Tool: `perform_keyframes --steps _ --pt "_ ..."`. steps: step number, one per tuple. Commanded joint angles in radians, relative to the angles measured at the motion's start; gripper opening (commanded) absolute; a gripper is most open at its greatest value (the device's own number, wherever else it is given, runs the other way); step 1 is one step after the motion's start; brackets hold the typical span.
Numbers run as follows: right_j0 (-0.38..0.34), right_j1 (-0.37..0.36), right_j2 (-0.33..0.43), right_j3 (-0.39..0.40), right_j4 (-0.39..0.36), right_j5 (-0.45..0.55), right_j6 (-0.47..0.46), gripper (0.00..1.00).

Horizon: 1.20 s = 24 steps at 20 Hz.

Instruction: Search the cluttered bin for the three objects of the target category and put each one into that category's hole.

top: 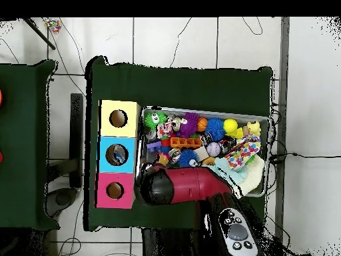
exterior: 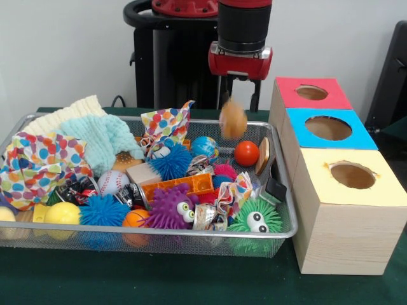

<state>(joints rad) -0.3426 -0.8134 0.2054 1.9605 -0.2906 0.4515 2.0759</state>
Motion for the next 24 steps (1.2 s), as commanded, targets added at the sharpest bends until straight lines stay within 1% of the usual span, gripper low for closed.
perform_keyframes --steps 1,9,12,18,20,22,24 --pt "-0.028 0.05 0.03 -0.092 -0.045 0.037 -0.034 1.0" --pt "-0.043 0.053 0.053 -0.086 -0.044 0.038 -0.056 1.0" --pt "-0.049 0.044 0.058 -0.07 -0.046 0.03 -0.059 1.0" --pt "-0.051 0.05 0.055 -0.071 -0.057 0.018 -0.06 1.0" --pt "-0.047 0.05 0.052 -0.07 -0.061 0.01 -0.055 1.0" --pt "-0.045 0.058 0.05 -0.074 -0.068 -0.015 -0.048 1.0" --pt "-0.042 0.051 0.04 -0.063 -0.068 -0.044 -0.024 1.0"
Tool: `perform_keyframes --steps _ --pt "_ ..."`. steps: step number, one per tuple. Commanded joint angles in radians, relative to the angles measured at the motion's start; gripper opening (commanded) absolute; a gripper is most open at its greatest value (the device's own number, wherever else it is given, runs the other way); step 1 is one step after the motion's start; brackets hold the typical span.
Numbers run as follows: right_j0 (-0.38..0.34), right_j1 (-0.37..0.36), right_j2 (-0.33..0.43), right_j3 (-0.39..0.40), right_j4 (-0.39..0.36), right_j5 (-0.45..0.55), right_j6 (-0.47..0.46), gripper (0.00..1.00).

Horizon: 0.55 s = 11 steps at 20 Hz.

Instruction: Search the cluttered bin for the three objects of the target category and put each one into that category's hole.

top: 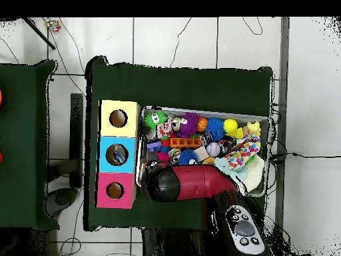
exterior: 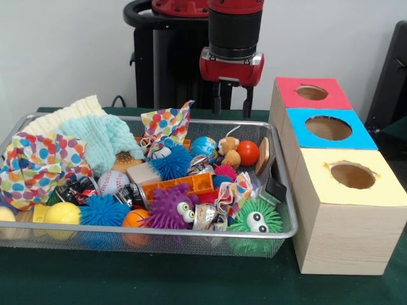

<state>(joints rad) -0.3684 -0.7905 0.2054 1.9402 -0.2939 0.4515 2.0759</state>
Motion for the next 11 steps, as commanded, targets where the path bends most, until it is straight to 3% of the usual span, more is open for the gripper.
perform_keyframes --steps 1,3,11 --pt "-0.009 0.022 0.027 -0.036 -0.068 -0.075 0.001 1.0" --pt "0.002 0.011 0.005 -0.027 -0.076 -0.111 0.034 1.0" --pt "-0.03 -0.01 0.02 -0.019 -0.062 -0.046 0.008 1.0"
